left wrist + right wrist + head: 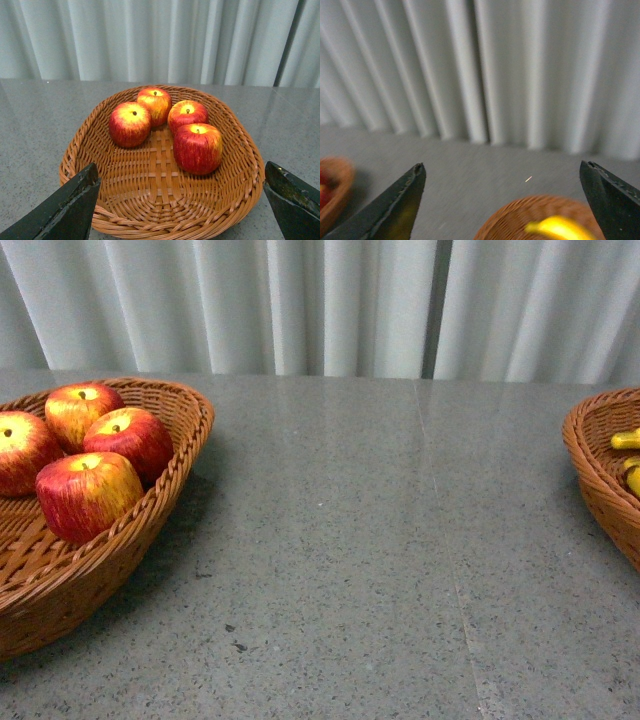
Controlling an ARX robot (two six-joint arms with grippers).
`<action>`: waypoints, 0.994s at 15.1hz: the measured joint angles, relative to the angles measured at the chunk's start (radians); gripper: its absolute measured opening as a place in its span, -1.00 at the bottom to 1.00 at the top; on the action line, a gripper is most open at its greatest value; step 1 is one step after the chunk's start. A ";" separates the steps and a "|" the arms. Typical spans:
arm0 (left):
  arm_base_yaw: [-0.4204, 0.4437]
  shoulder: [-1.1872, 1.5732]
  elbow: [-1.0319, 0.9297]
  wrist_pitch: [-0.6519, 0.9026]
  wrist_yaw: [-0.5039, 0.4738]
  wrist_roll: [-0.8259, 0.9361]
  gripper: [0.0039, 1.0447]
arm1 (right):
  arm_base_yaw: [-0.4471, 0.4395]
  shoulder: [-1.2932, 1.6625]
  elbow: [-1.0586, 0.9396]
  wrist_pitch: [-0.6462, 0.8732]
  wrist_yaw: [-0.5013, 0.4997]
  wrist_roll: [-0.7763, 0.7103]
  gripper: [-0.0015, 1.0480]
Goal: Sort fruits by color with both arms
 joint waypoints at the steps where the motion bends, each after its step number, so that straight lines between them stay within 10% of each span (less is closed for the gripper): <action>1: 0.000 0.000 0.000 0.000 0.000 0.000 0.88 | 0.036 -0.086 -0.070 0.106 0.167 -0.013 0.67; 3: 0.000 0.000 0.000 0.000 0.000 0.000 0.88 | 0.058 -0.353 -0.333 0.100 0.357 -0.060 0.15; 7: 0.000 0.000 0.000 0.000 0.000 0.000 0.88 | 0.040 -0.760 -0.816 0.201 0.369 -0.076 -0.90; 15: 0.000 0.000 0.000 0.000 0.000 0.000 0.88 | 0.248 -0.958 -0.935 0.117 0.561 -0.082 -0.96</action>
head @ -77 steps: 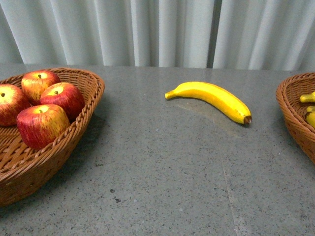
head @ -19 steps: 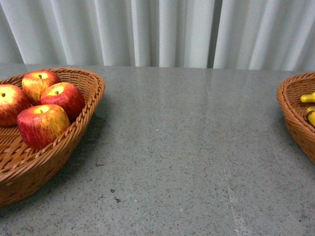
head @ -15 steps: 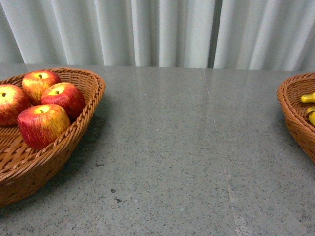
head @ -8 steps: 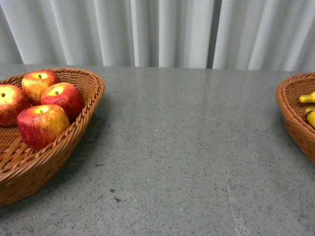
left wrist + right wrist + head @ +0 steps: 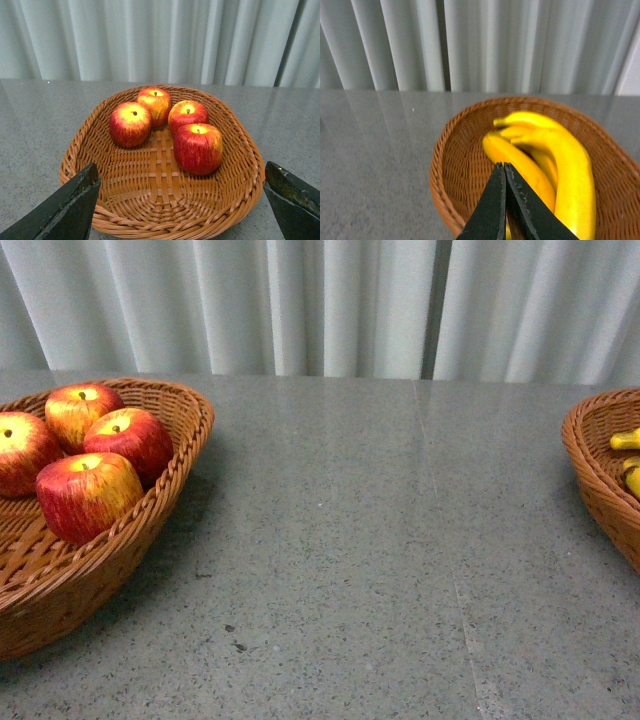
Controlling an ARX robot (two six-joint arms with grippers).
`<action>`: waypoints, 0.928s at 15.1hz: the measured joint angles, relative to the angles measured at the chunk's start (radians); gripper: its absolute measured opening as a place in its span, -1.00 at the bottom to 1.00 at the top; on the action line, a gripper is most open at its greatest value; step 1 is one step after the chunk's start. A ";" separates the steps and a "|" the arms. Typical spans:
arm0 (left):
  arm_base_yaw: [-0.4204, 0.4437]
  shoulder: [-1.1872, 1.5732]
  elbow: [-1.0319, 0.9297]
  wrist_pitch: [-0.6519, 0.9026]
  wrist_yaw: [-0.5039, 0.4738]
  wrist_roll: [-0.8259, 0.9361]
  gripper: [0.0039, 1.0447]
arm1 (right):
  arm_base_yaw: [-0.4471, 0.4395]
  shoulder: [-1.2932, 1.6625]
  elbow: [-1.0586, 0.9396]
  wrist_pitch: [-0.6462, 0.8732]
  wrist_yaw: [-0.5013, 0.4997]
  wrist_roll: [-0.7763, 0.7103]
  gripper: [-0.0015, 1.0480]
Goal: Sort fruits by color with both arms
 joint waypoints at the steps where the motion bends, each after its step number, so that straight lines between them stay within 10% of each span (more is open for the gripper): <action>1: 0.000 0.000 0.000 0.000 0.000 0.000 0.88 | 0.000 -0.018 -0.006 -0.040 0.000 0.000 -0.96; 11: 0.000 0.000 0.000 0.000 0.000 0.000 0.88 | 0.000 -0.219 -0.005 -0.240 0.000 0.000 -0.96; 14: 0.000 0.000 0.000 0.000 0.000 0.000 0.88 | 0.000 -0.219 -0.005 -0.239 0.000 0.000 -0.31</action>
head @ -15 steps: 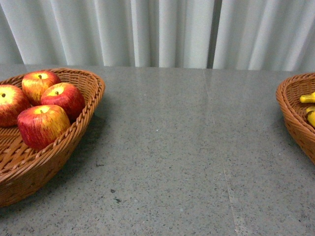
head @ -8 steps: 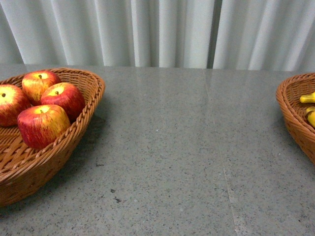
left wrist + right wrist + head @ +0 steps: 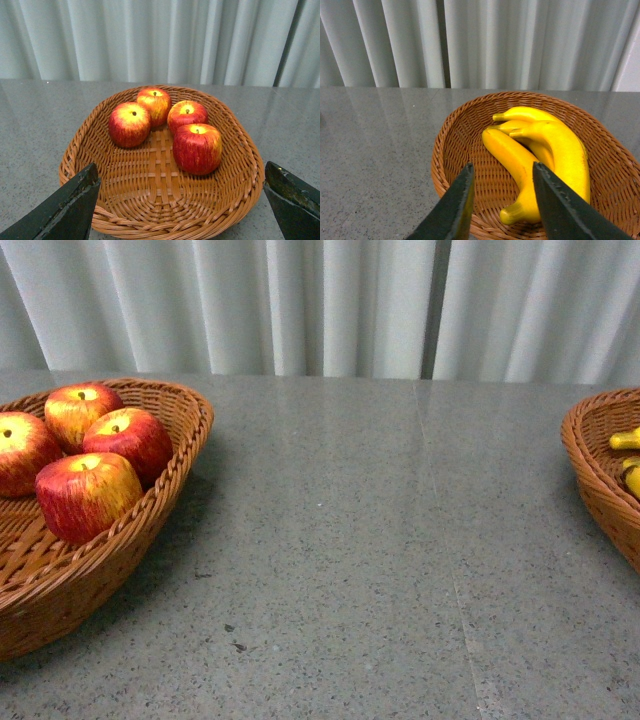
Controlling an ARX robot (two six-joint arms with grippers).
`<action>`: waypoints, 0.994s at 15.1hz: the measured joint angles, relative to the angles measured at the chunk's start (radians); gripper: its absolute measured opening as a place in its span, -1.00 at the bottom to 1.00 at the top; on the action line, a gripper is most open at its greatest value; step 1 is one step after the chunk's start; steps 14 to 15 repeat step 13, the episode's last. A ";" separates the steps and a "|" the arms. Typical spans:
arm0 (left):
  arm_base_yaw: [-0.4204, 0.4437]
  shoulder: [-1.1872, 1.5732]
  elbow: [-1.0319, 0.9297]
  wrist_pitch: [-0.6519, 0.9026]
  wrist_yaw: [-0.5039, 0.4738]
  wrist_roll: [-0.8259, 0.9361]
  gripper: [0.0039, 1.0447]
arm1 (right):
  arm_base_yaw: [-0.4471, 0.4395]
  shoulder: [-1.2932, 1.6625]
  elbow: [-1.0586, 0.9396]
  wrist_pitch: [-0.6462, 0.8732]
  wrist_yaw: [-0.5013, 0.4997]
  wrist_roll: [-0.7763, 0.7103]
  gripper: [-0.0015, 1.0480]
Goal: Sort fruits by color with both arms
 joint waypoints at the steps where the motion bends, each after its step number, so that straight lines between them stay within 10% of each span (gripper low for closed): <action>1: 0.000 0.000 0.000 0.000 0.000 0.000 0.88 | 0.000 0.000 0.000 0.000 0.000 0.000 -0.12; 6: 0.000 0.000 0.000 0.000 0.000 0.000 0.88 | 0.000 0.000 0.000 0.000 0.000 0.000 0.84; 15: 0.000 0.000 0.000 0.000 0.000 0.000 0.88 | 0.000 0.000 0.000 0.000 0.000 0.000 0.87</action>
